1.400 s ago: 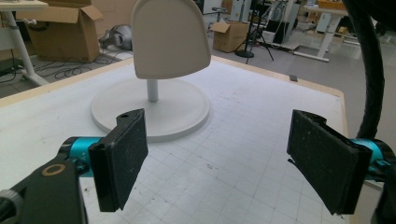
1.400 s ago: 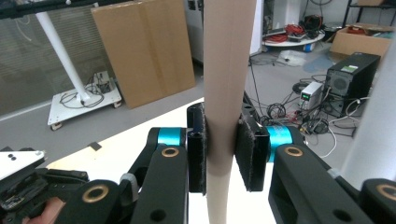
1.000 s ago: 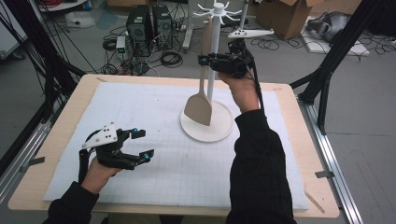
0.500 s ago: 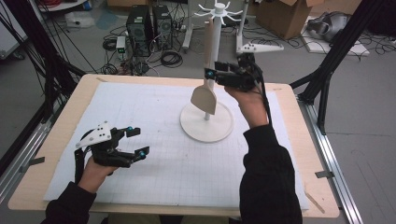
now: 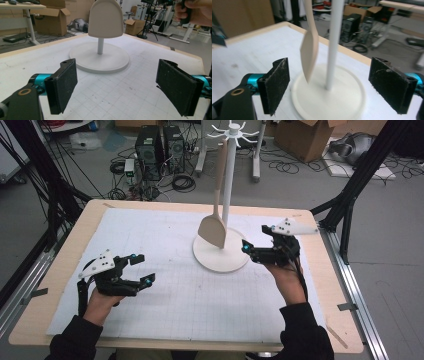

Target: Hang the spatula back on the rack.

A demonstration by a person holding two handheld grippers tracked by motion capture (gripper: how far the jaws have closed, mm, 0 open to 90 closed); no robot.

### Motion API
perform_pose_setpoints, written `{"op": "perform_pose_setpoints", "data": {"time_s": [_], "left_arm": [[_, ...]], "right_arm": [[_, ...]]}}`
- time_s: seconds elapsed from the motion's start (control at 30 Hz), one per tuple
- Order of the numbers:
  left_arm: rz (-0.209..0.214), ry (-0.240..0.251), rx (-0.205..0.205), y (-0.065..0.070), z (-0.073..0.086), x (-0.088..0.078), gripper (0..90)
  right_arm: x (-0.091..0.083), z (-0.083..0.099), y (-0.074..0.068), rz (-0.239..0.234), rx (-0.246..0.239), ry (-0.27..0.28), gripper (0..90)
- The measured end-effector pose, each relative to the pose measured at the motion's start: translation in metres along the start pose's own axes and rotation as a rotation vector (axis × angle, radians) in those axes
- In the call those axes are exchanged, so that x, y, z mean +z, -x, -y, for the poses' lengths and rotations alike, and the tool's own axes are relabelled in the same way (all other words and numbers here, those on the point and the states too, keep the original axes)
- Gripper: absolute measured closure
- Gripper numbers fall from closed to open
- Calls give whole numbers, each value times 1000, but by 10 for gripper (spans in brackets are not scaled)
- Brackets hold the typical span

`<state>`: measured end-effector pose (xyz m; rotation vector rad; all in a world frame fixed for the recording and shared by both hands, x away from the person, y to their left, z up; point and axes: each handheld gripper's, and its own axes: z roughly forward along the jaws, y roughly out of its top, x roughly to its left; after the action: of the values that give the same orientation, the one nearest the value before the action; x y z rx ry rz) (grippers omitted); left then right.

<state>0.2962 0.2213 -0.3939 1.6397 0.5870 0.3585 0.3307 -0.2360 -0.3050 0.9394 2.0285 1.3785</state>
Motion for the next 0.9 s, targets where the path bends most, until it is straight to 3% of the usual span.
{"op": "perform_pose_setpoints", "data": {"time_s": [0.03,0.1,0.13,0.17,0.27,0.47,0.57,0.9], "left_arm": [[4,-6,11,-1,2,1,174],[6,-11,13,-1,5,3,174],[6,-11,13,-1,5,3,174],[2,-16,19,-1,8,4,174],[-10,-18,10,-3,13,5,174],[-47,-9,19,-3,18,4,175],[-63,-5,13,-4,20,3,175],[-73,-12,12,-5,23,1,179]], "right_arm": [[-7,17,0,19,23,9,158],[-15,36,-1,48,17,17,156],[-15,36,-1,48,17,17,156],[-22,55,-2,87,9,8,155],[-32,81,-4,136,12,25,154],[-41,118,-7,167,70,27,146],[-42,126,-6,172,98,26,146],[-41,132,-11,174,113,28,146]]}}
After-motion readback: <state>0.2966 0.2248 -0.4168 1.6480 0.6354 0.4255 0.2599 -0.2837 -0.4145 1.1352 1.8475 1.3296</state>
